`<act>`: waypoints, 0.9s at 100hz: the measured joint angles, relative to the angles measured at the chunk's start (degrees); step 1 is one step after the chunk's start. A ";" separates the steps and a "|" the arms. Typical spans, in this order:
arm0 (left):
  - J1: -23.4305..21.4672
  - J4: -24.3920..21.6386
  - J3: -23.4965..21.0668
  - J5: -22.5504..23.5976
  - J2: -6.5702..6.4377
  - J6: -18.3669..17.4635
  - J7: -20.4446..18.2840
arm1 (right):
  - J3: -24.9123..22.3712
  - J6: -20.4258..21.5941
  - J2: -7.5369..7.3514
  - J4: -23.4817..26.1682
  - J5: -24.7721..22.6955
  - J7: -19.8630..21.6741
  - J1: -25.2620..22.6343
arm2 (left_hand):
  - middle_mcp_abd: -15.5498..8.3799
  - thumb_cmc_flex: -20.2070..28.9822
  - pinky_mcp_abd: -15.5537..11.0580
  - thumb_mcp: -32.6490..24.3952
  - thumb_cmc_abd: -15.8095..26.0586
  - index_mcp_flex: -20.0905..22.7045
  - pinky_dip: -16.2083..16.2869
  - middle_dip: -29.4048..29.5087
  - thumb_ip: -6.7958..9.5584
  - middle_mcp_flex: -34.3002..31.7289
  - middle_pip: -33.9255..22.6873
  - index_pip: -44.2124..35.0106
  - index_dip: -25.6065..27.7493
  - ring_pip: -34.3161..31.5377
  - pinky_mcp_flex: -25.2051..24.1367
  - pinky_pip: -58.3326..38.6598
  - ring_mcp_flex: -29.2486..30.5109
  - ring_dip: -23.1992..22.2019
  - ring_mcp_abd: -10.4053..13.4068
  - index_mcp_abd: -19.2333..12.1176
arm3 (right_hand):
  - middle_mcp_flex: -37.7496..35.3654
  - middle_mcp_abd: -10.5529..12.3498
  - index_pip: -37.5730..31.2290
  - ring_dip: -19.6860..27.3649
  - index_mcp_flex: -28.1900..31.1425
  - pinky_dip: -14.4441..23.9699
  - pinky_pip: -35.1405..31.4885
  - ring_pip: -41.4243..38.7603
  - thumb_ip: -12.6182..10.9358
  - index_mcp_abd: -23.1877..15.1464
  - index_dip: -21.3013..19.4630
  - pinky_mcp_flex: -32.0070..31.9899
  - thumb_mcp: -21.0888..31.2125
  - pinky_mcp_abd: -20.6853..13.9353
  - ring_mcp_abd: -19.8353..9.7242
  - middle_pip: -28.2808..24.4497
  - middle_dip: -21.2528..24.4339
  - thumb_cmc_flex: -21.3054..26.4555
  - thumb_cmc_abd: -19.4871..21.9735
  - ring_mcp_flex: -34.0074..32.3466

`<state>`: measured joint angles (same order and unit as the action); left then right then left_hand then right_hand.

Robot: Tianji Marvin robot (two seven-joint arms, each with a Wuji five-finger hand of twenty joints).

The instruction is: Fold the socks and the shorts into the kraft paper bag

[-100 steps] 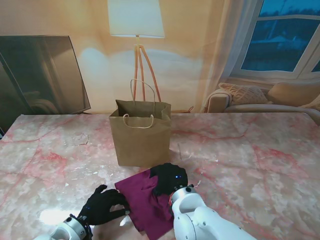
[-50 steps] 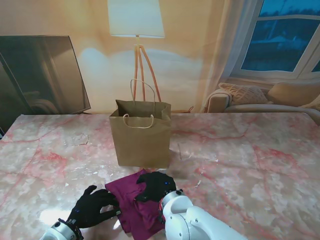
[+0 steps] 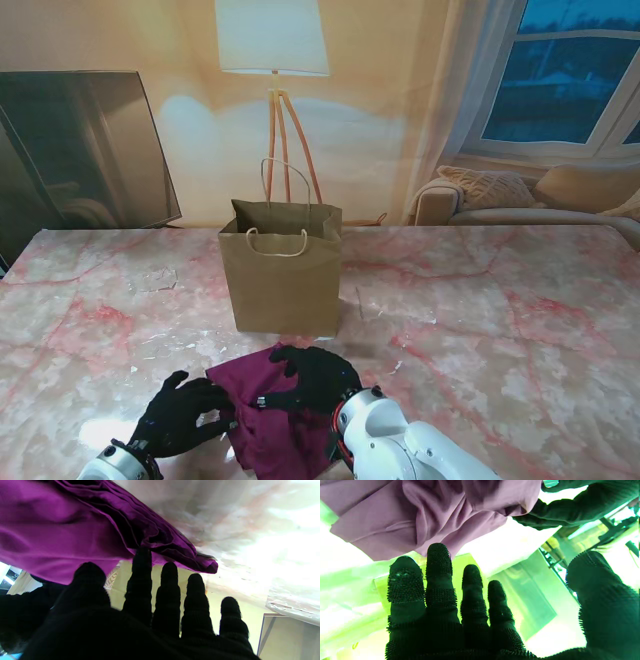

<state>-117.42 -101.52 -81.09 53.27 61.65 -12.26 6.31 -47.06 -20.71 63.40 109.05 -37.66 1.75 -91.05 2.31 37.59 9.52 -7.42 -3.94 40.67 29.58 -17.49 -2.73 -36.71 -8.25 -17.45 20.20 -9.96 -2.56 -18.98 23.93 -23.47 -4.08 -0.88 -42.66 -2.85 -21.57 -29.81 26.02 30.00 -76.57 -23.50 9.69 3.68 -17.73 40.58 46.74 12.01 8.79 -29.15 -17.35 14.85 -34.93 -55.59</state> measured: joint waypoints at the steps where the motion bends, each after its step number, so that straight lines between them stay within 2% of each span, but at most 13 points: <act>1: 0.00 0.00 0.00 0.00 0.00 0.00 0.00 | -0.03 0.05 0.01 0.04 0.20 0.00 -0.02 | 0.00 0.00 0.00 0.10 0.00 0.00 0.00 0.00 0.00 0.00 0.00 0.00 0.00 0.00 0.00 -0.01 0.00 0.00 0.00 0.00 | 0.09 -0.11 0.00 0.01 0.00 0.00 0.04 0.02 0.00 0.04 0.01 -0.15 0.00 0.02 0.01 0.00 0.00 0.00 0.13 0.25; 9: -0.20 -0.20 -0.27 0.03 0.00 0.03 -0.13 | -0.62 1.47 0.09 0.31 3.03 -0.13 -0.33 | 0.00 -0.01 0.00 0.59 0.00 0.00 0.01 0.00 0.00 0.00 0.00 0.00 0.00 0.00 0.00 -0.10 0.01 0.00 0.00 0.00 | 0.61 -0.56 0.00 0.53 0.00 0.00 0.77 0.07 0.00 0.65 0.01 -0.43 -0.65 0.04 0.02 0.40 0.00 0.00 0.38 0.36; 21: -1.42 -0.98 -1.81 0.80 0.19 0.06 0.79 | -2.30 7.13 0.68 0.15 9.70 -2.70 -1.54 | 0.00 -0.01 0.00 0.59 0.00 0.03 0.01 0.00 0.00 -0.03 0.00 0.00 0.00 0.00 0.04 -0.46 0.05 0.00 0.00 -0.24 | -0.93 -0.59 -0.79 2.16 1.15 0.00 2.14 0.07 0.00 0.55 0.01 0.39 0.35 0.06 0.02 -0.51 0.00 0.00 1.44 0.29; 29: -2.51 -1.49 -2.68 1.23 0.38 0.31 3.17 | -3.15 8.93 1.27 0.02 13.79 -3.70 -2.27 | 0.00 -0.01 0.00 0.60 0.00 0.03 0.01 0.00 0.00 -0.03 0.00 0.00 0.00 0.00 0.09 -0.59 0.05 0.00 0.00 -0.25 | -2.64 -0.63 -2.93 3.28 1.90 0.00 2.18 0.07 0.00 -0.54 0.01 0.96 6.81 0.78 0.02 -1.07 0.00 0.20 4.59 -0.50; 31: -2.75 -1.63 -2.85 1.35 0.42 0.38 3.67 | -3.29 8.91 1.41 0.01 14.07 -3.79 -2.41 | 0.00 -0.01 0.00 0.60 0.00 0.03 0.02 0.00 0.00 -0.04 0.00 0.00 0.00 0.00 0.22 -0.68 0.06 0.00 0.00 -0.25 | -2.64 -0.63 -3.57 3.37 2.64 0.00 2.18 0.07 -1.68 -0.69 -0.02 0.96 9.27 0.82 0.02 -1.12 0.00 1.66 5.47 -0.38; 38: -3.35 -1.89 -3.14 2.11 0.53 0.44 5.93 | -3.56 8.54 1.71 -0.16 12.70 -3.98 -2.61 | 0.00 -0.01 0.00 0.60 0.00 0.03 0.06 0.00 0.01 -0.04 0.00 0.00 0.00 0.00 0.62 -1.28 0.07 0.00 0.00 -0.25 | -2.90 -0.63 -4.86 3.40 4.01 0.00 2.20 0.07 -1.81 -1.62 -0.13 0.96 15.03 0.85 0.02 -1.29 0.00 4.65 9.37 -0.37; 46: -3.74 -2.15 -3.20 2.81 0.64 0.39 7.89 | -3.63 7.67 1.80 -0.96 7.72 -4.36 -2.31 | 0.00 -0.01 0.00 0.60 0.00 -1.76 0.07 0.00 0.01 -0.04 0.00 -0.36 0.00 0.00 0.63 -1.86 0.07 0.00 0.00 0.17 | -3.93 -0.63 -6.46 3.40 5.27 0.00 2.25 0.07 -1.81 -2.93 -1.30 0.95 18.58 0.85 0.02 -1.86 0.00 9.31 10.78 -0.37; 58: -3.78 -2.77 -2.80 3.10 0.72 -0.33 8.87 | -3.67 5.38 1.77 -3.29 5.91 -4.26 -0.62 | 0.03 1.41 0.00 0.50 -0.01 -5.82 0.07 0.00 0.19 -0.04 0.00 2.68 -0.81 0.00 0.39 -1.98 0.01 0.00 0.00 1.78 | -6.40 -0.63 -8.78 3.45 8.36 0.00 2.28 0.07 -1.80 -3.91 -4.61 1.30 18.64 0.85 0.02 -2.83 0.00 18.07 11.93 -0.65; 64: -3.36 -2.99 -2.00 3.20 0.71 -0.81 9.15 | -3.67 4.52 1.69 -4.60 5.70 -3.54 0.45 | 0.05 2.00 -0.01 -0.44 -0.01 -5.46 0.08 0.00 0.20 -0.04 0.02 3.14 -1.33 0.00 -0.02 -1.98 0.00 0.00 0.00 2.33 | -8.20 -0.65 -10.07 3.54 9.66 0.00 2.28 0.76 -1.62 -4.45 -5.78 2.29 18.47 0.88 -0.01 -3.03 0.00 21.19 11.96 -1.70; 67: -2.96 -3.00 -1.39 3.32 0.69 -1.07 9.33 | -3.62 4.36 1.60 -5.31 5.38 -2.91 1.02 | 0.06 2.06 -0.01 -0.46 -0.02 -5.46 0.08 0.00 0.21 -0.04 0.02 3.17 -1.34 0.00 -0.07 -1.98 0.00 0.00 0.00 2.38 | -9.10 -0.65 -10.93 3.78 9.69 0.00 2.28 0.76 -0.46 -5.01 -5.98 2.67 18.41 0.88 -0.10 -3.06 0.00 22.45 11.97 -2.45; 69: -2.62 -3.00 -0.93 3.39 0.67 -1.23 9.41 | -3.54 4.32 1.53 -5.81 5.14 -2.47 1.39 | 0.06 2.06 -0.03 -1.42 -0.02 -5.46 0.08 0.00 1.11 -0.04 0.02 3.70 -1.44 0.00 -0.09 -1.96 -0.01 0.02 0.00 2.47 | -9.39 -0.65 -11.16 4.04 10.18 0.00 2.28 0.75 -0.44 -5.16 -6.39 3.04 18.41 0.88 -0.16 -3.08 0.00 23.24 11.97 -2.72; 74: -1.55 -2.97 0.31 3.46 0.61 -1.61 9.47 | -3.22 4.31 1.35 -7.23 4.66 -1.55 2.36 | 0.07 1.96 -0.19 -3.49 -0.02 -5.46 0.08 0.00 2.89 -0.04 0.04 4.48 -1.98 0.00 -0.31 -1.45 -0.03 0.19 0.00 2.74 | -9.39 -0.65 -12.53 4.11 11.06 0.00 2.28 0.72 -0.44 -5.75 -6.59 3.37 18.41 0.88 -0.17 -3.08 0.00 23.96 11.97 -3.24; 90: 2.92 -2.46 4.45 3.28 0.35 -2.45 8.90 | -1.79 4.74 0.93 -11.84 6.76 0.97 5.14 | 0.07 1.09 -1.15 -5.12 0.63 -5.41 -0.88 0.00 3.30 -0.04 0.10 4.76 -2.50 0.70 -1.40 1.83 -0.76 0.52 0.00 2.78 | -11.20 -0.65 -14.45 4.19 12.45 0.00 2.03 0.72 -0.44 -6.77 -6.70 4.03 18.32 0.89 -0.18 -3.09 0.00 25.26 12.10 -3.28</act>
<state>-114.50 -103.98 -76.64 56.55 62.00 -14.72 15.21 -48.85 -15.97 64.34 97.21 -30.89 2.72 -85.90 2.38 38.68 8.37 -12.54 -3.31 35.26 28.71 -17.49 0.57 -36.76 -8.15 -12.69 17.70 -9.26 -3.96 -17.16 23.17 -22.96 -4.08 1.90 -53.86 -3.49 -36.03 -25.62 38.48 30.00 -74.54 -22.78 9.25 -3.10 -24.43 44.61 65.06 12.90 8.61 -32.24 -17.35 40.11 -22.82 -58.87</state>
